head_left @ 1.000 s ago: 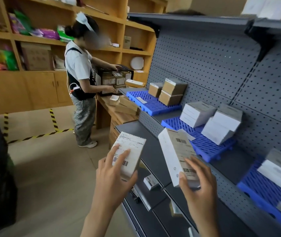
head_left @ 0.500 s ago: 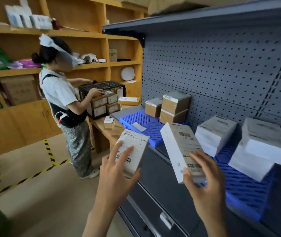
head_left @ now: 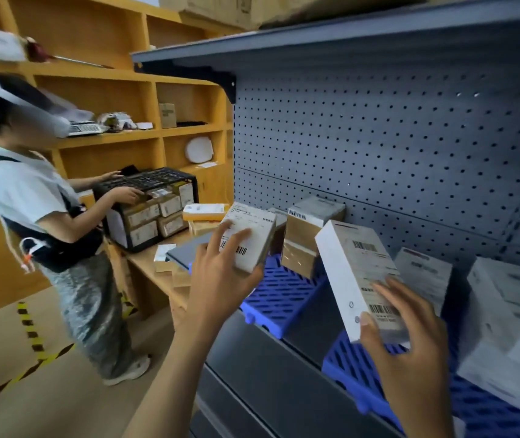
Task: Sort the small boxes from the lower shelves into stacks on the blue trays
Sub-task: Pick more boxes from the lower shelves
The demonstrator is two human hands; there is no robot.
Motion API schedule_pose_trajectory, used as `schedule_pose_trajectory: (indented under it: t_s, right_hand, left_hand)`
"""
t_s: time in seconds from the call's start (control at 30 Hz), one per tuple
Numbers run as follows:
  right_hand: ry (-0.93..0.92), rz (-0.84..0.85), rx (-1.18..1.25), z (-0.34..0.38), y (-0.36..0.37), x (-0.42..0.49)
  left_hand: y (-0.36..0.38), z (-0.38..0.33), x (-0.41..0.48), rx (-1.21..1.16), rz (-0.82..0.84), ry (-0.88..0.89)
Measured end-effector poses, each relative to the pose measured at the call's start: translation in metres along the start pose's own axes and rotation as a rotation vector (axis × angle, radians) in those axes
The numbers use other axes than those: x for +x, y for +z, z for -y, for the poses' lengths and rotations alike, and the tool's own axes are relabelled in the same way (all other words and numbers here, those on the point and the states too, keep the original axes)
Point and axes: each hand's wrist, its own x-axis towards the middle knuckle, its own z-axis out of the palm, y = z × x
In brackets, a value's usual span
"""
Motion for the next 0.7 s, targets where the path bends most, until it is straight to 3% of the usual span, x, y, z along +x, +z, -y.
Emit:
schedule_pose_trajectory:
  t_s: [0.3,0.7]
  right_hand:
    - [0.072,-0.172,-0.208,0.007,0.035,0.009]
    - [0.19,-0.313,-0.419,0.039,0.067,-0.003]
  left_hand:
    - [0.063,0.041,0.119,-0.073,0.046,0.146]
    - [0.118,0.062,0.187,-0.196,0.211,0.14]
